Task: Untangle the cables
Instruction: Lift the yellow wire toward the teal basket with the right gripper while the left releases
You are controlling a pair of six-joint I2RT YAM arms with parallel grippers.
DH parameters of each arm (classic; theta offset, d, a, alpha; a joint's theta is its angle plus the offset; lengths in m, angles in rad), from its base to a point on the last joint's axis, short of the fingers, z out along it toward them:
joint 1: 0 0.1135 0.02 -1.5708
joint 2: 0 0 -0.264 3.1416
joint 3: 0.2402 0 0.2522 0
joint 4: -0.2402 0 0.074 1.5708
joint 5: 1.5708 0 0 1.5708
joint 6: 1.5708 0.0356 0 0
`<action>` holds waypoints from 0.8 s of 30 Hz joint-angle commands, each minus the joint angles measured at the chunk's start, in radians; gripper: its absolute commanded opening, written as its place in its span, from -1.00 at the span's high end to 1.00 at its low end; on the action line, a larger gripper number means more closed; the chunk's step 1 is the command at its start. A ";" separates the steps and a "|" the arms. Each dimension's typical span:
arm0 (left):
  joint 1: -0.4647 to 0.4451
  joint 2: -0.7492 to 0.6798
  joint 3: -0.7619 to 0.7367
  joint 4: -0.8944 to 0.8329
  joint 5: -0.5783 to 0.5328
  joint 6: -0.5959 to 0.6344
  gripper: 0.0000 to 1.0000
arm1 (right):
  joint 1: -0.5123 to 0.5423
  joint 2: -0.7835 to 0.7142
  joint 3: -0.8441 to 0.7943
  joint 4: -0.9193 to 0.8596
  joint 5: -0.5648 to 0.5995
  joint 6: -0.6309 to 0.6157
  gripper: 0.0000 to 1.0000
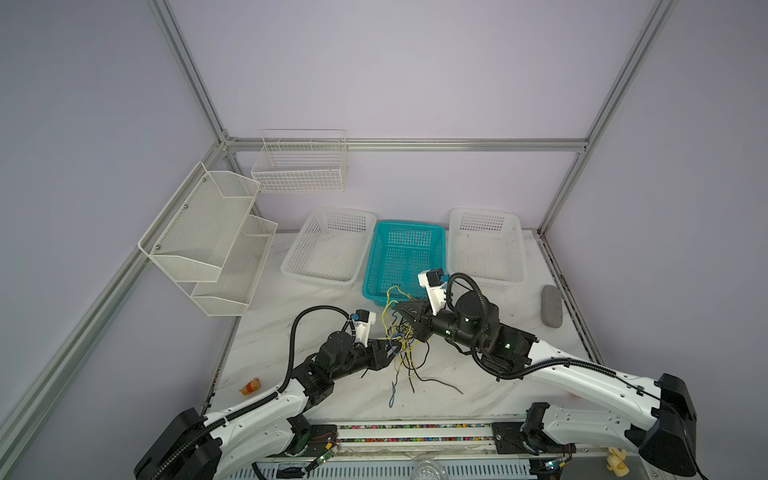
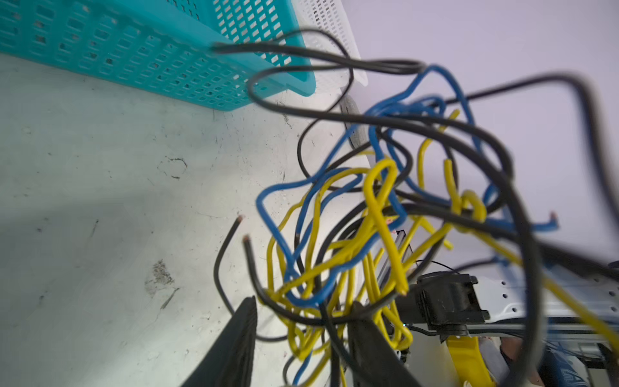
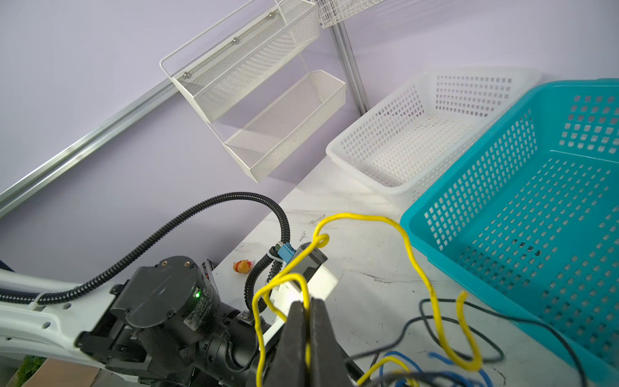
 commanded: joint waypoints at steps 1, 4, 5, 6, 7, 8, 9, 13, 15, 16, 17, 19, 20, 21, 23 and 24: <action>-0.004 -0.015 -0.046 0.081 -0.017 0.000 0.34 | 0.001 -0.049 -0.024 0.024 0.028 0.052 1.00; -0.004 -0.022 -0.058 0.087 -0.029 0.001 0.62 | 0.001 -0.095 -0.035 -0.015 0.069 0.064 1.00; -0.004 -0.024 -0.061 0.081 -0.037 0.001 0.73 | 0.001 -0.111 -0.039 -0.022 0.082 0.068 1.00; -0.004 -0.026 -0.066 0.071 -0.048 0.002 0.87 | 0.001 -0.124 -0.042 -0.032 0.091 0.069 1.00; -0.004 -0.028 -0.068 0.062 -0.058 0.002 0.94 | 0.002 -0.138 -0.039 -0.052 0.107 0.066 1.00; -0.003 -0.029 -0.071 0.050 -0.071 0.003 1.00 | 0.001 -0.149 -0.034 -0.070 0.121 0.060 1.00; -0.004 -0.032 -0.072 0.038 -0.088 0.004 1.00 | 0.001 -0.159 -0.028 -0.090 0.135 0.053 1.00; -0.002 -0.037 -0.073 -0.026 -0.157 0.002 1.00 | 0.000 -0.204 0.000 -0.159 0.211 0.012 1.00; -0.002 -0.041 -0.072 -0.041 -0.180 0.002 1.00 | -0.001 -0.219 0.007 -0.173 0.233 0.000 1.00; -0.001 -0.046 -0.069 -0.053 -0.195 0.002 1.00 | 0.000 -0.220 0.012 -0.179 0.237 -0.009 1.00; -0.002 -0.050 -0.064 -0.066 -0.207 0.005 1.00 | -0.001 -0.219 0.018 -0.186 0.242 -0.016 1.00; -0.001 -0.062 -0.048 -0.106 -0.232 0.017 1.00 | -0.002 -0.212 0.039 -0.203 0.259 -0.036 1.00; -0.001 -0.070 -0.042 -0.117 -0.240 0.021 1.00 | -0.007 -0.210 0.046 -0.208 0.266 -0.041 1.00; 0.000 -0.078 -0.038 -0.122 -0.245 0.026 1.00 | -0.012 -0.209 0.053 -0.208 0.273 -0.046 1.00; 0.002 -0.088 -0.027 -0.121 -0.251 0.034 1.00 | -0.029 -0.199 0.069 -0.209 0.276 -0.054 1.00; 0.004 -0.093 -0.019 -0.124 -0.253 0.040 1.00 | -0.040 -0.191 0.082 -0.212 0.273 -0.060 1.00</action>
